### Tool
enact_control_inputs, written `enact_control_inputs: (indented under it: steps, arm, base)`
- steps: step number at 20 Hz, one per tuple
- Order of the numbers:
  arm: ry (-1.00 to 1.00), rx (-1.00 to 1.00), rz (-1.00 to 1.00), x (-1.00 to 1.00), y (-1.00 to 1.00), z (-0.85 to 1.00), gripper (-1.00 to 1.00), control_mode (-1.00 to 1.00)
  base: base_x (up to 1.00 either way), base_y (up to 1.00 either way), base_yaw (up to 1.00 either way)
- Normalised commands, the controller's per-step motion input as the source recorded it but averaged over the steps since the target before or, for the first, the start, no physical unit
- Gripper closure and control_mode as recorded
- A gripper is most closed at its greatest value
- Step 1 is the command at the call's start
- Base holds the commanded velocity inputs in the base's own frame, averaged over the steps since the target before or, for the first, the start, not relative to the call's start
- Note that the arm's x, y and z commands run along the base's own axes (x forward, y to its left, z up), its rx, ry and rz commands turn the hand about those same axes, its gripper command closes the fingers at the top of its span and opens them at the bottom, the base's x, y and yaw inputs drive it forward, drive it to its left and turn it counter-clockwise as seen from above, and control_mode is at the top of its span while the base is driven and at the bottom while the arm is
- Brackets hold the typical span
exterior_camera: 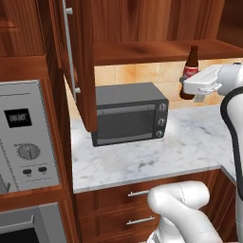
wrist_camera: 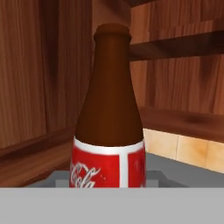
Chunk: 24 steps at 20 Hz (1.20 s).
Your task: Pick the water bottle, water bottle, bottled drink from the counter and place them in the open cabinet.
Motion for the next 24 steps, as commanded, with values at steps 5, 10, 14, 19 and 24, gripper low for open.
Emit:
enact_control_inputs:
  steps: [5,10,14,19,24]
  arm:
    - [-0.09,0.0,0.0,0.39,-0.07,0.11,1.0,-1.0]
    - [-0.04,0.0,0.0,0.38,-0.02,0.24,1.0,-1.0]
    - [0.0,0.0,0.0,0.55,0.0,0.25,1.0,-1.0]
    - [0.0,0.0,0.0,0.57,0.0,0.25,1.0,-1.0]
    - [0.0,0.0,0.0,0.55,0.0,0.08,1.0,-1.0]
  base:
    - [0.0,0.0,0.0]
    - [0.0,0.0,0.0]
    - [0.0,0.0,0.0]
    - [0.0,0.0,0.0]
    - [0.0,0.0,0.0]
